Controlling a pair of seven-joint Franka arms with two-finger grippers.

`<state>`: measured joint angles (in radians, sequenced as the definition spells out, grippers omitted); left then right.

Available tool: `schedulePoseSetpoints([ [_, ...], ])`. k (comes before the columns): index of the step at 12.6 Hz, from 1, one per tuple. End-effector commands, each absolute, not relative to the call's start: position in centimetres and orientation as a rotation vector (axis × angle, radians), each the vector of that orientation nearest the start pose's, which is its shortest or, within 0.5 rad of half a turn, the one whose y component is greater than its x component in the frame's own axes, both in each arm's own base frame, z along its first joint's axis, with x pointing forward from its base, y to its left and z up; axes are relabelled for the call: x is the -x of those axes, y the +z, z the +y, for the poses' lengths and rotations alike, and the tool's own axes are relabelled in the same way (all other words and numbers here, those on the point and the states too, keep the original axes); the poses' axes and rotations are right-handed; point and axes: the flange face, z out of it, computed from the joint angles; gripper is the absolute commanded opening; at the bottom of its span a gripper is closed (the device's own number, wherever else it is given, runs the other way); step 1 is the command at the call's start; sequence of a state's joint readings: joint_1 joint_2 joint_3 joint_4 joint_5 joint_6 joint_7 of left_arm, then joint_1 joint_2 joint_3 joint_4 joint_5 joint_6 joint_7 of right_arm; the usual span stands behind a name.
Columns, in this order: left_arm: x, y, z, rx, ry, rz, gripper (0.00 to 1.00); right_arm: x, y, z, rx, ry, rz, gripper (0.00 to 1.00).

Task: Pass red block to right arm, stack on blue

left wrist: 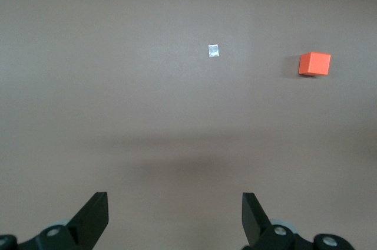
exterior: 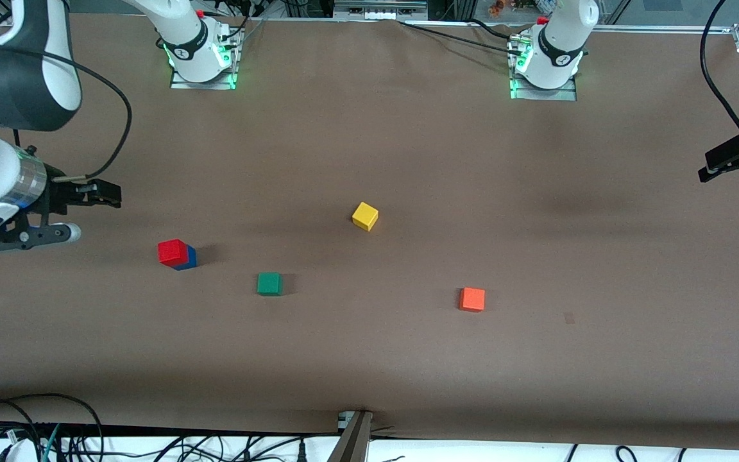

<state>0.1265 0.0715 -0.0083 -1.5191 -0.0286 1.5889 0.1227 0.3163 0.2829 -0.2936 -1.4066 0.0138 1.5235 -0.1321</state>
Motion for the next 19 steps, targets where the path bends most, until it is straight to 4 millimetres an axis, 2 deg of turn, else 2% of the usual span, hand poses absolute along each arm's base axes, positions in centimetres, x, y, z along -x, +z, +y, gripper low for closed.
schedulePoseSetpoints([
  [1, -57.7, 61.5, 6.6, 3.146, -0.013, 0.043, 1.00, -58.6, 57.4, 1.8, 3.125, 0.284, -0.231, 1.00],
  [3, -57.7, 61.5, 6.6, 3.147, -0.013, 0.041, 1.00, -56.6, 58.4, 0.4, 3.114, 0.283, -0.220, 1.00],
  [6, -57.7, 61.6, 6.6, 3.146, -0.011, 0.041, 1.00, -53.4, 62.6, -2.3, 3.108, 0.167, -0.150, 1.00],
  [8, -57.7, 61.6, 6.6, 3.148, -0.011, 0.041, 1.00, -52.5, 63.9, -2.5, 3.107, 0.141, -0.153, 1.00],
  [9, -57.7, 61.6, 6.6, 3.148, -0.011, 0.041, 1.00, -52.1, 63.8, -3.1, 3.104, 0.148, -0.143, 1.00],
  [11, -57.7, 61.6, 6.6, 3.148, -0.011, 0.041, 1.00, -51.0, 63.4, -1.4, 3.100, 0.234, -0.167, 1.00],
  [12, -57.7, 61.6, 6.6, 3.148, -0.011, 0.041, 1.00, -50.9, 63.4, -0.6, 3.106, 0.250, -0.160, 1.00],
  [13, -57.7, 61.6, 6.6, 3.148, -0.011, 0.041, 1.00, -51.0, 63.2, -0.6, 3.104, 0.255, -0.139, 1.00],
  [15, -57.7, 61.6, 6.6, 3.148, -0.011, 0.041, 1.00, -51.7, 62.6, -0.8, 3.106, 0.274, -0.147, 1.00],
  [19, -57.7, 61.6, 6.6, 3.149, -0.011, 0.041, 1.00, -53.3, 62.9, -1.7, 3.144, 0.251, -0.125, 1.00],
])
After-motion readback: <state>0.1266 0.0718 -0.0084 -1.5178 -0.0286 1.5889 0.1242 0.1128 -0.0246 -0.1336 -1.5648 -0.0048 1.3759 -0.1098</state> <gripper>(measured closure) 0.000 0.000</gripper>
